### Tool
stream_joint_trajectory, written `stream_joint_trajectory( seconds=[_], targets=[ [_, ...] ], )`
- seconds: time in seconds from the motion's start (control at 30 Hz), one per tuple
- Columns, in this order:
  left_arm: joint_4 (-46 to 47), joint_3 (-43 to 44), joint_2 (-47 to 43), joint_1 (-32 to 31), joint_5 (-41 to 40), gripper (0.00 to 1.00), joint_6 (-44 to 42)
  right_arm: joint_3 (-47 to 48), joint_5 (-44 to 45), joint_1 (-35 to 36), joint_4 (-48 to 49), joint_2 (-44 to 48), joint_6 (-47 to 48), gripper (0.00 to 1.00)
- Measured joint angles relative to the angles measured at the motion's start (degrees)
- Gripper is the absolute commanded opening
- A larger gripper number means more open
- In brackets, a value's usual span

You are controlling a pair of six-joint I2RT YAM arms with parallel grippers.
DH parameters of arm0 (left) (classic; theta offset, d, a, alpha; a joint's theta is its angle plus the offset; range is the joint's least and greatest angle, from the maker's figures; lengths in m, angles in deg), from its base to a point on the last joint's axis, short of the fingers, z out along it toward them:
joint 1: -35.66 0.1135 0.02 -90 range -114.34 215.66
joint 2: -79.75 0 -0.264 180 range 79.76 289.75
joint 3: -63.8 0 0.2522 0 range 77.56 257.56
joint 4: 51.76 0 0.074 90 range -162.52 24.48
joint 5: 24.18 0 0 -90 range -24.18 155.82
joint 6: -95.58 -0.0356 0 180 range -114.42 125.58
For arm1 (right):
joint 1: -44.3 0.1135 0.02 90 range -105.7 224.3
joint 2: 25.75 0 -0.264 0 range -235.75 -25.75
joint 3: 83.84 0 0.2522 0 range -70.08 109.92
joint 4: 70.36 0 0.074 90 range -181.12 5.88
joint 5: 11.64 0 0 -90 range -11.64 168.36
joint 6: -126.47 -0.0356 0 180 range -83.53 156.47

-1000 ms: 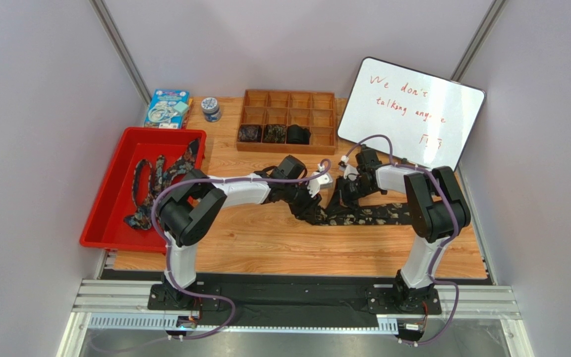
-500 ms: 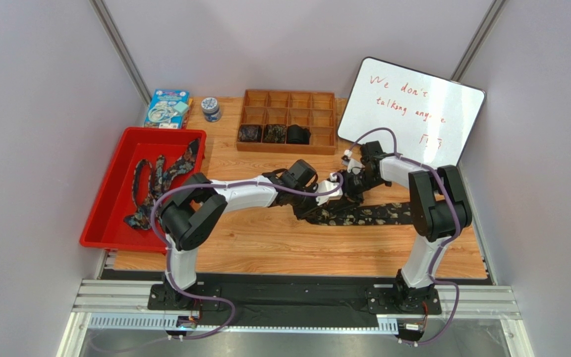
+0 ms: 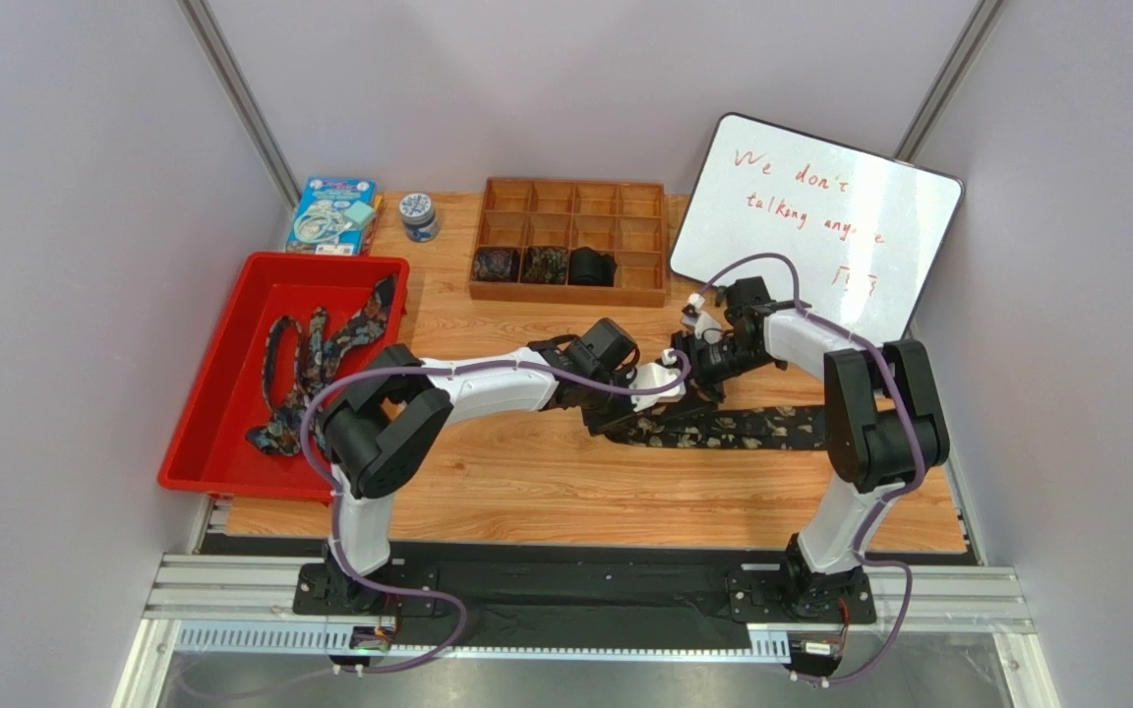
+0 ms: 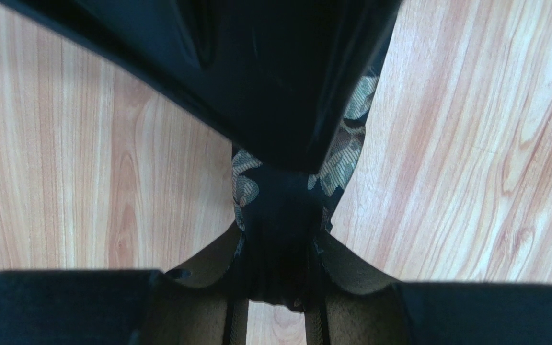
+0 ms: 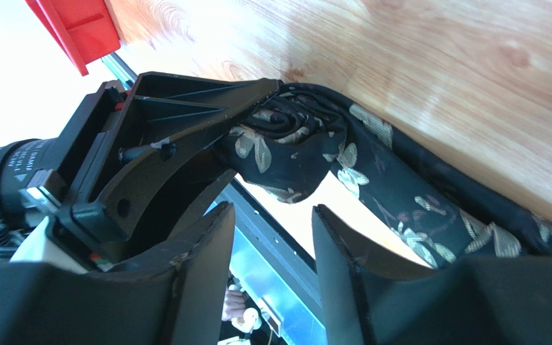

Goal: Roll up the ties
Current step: Roll the tie at the center of the board.

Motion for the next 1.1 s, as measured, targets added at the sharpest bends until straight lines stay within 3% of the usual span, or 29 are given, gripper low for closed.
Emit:
stream_joint_trajectory(
  seconds=[0.17, 0.33, 0.4, 0.53, 0.7, 0.73, 0.8, 0.83, 0.93, 1.1],
  targets=[
    [-0.5, 0.3, 0.1, 0.0, -0.3, 0.15, -0.2, -0.5, 0.0, 1.7, 3.4, -1.5, -1.9, 0.25],
    [-0.8, 0.5, 0.1, 0.0, -0.4, 0.18, -0.3, -0.6, 0.2, 2.2, 5.0, -4.4, -2.5, 0.14],
    [-0.8, 0.5, 0.1, 0.0, -0.5, 0.18, -0.3, -0.8, 0.2, 2.2, 5.2, -4.6, -2.4, 0.0],
    [-0.8, 0.5, 0.1, 0.0, -0.5, 0.22, -0.3, -1.0, -0.2, 2.1, 5.3, -4.7, -2.1, 0.0],
    [-0.8, 0.5, 0.1, 0.1, -0.4, 0.18, -0.1, -1.3, -0.2, 1.6, 5.3, -4.7, -1.8, 0.0],
    [-0.8, 0.5, 0.1, 0.1, -0.3, 0.18, -0.1, -1.3, -0.2, 1.4, 5.3, -4.7, -1.7, 0.17],
    [-0.8, 0.5, 0.1, 0.1, -0.2, 0.17, -0.1, -1.3, -0.6, 1.0, 5.1, -4.7, -1.5, 0.37],
    [-0.8, 0.5, 0.1, 0.1, -0.2, 0.17, -0.1, -1.3, -0.6, 0.8, 4.9, -4.7, -1.0, 0.51],
    [-0.9, 0.5, 0.1, 0.2, 0.0, 0.17, -0.1, -1.5, -0.7, 0.3, 4.8, -4.6, -0.9, 0.57],
    [-0.9, 0.5, 0.1, 0.3, 0.2, 0.18, 0.0, -2.2, -0.8, 0.2, 5.1, -4.1, -1.0, 0.54]
  ],
)
